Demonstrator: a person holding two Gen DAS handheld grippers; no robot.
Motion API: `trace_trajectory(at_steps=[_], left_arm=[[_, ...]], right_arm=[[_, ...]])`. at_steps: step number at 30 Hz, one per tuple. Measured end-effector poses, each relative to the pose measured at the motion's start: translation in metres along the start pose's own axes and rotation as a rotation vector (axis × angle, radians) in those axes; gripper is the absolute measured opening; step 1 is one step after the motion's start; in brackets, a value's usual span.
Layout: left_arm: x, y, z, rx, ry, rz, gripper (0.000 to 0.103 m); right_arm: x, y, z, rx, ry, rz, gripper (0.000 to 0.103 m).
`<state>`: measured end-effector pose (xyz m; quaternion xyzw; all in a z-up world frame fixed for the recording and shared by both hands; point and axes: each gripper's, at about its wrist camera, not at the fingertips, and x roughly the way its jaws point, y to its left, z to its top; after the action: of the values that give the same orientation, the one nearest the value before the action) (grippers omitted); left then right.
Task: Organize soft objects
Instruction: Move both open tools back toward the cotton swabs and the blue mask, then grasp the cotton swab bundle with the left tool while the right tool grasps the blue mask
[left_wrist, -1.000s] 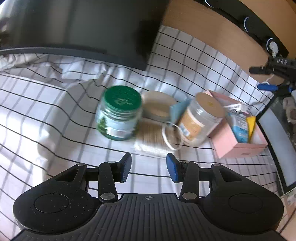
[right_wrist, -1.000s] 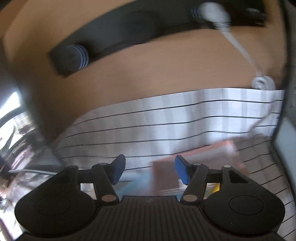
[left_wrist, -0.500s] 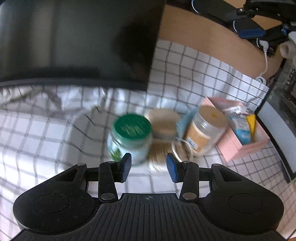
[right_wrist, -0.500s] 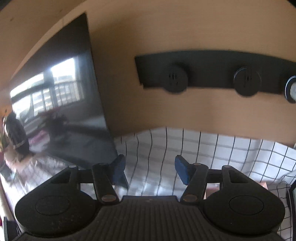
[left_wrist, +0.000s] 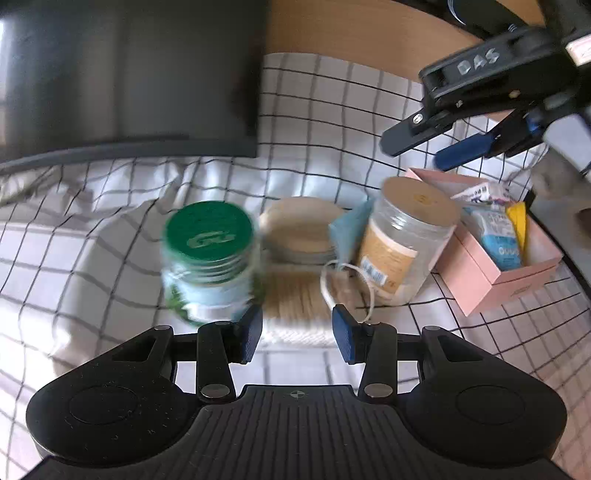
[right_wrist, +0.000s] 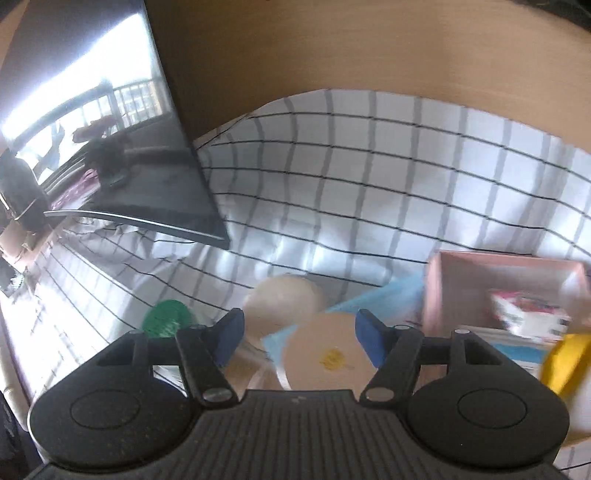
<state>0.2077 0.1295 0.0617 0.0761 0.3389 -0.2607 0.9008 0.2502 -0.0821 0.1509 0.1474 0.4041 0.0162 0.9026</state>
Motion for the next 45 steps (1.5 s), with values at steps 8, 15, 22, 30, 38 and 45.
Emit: trace_trajectory(at_steps=[8,15,22,30,38,45], left_arm=[[0.043,-0.023,0.008,0.002,0.052,0.045,0.046],[0.049,0.012,0.017,-0.116,0.083,0.067,0.025],[0.048,-0.015,0.013,-0.046,0.098,-0.006,0.032],[0.051,-0.057,0.001,0.139,0.115,-0.030,0.055],[0.031,-0.056,-0.009,0.152,0.153,-0.013,0.055],[0.009,-0.042,-0.010,0.089,0.150,0.022,0.054]], right_arm=[[-0.054,-0.029,-0.040,-0.131,-0.090,-0.080,0.067],[-0.058,-0.036,-0.069,-0.195,-0.072,-0.066,0.067],[-0.045,-0.041,-0.091,-0.163,-0.016,-0.023,0.067],[-0.040,-0.046,-0.108,-0.127,0.024,0.005,0.067],[-0.037,-0.054,-0.116,-0.099,0.038,0.036,0.067],[-0.037,-0.060,-0.124,-0.078,0.051,0.061,0.067]])
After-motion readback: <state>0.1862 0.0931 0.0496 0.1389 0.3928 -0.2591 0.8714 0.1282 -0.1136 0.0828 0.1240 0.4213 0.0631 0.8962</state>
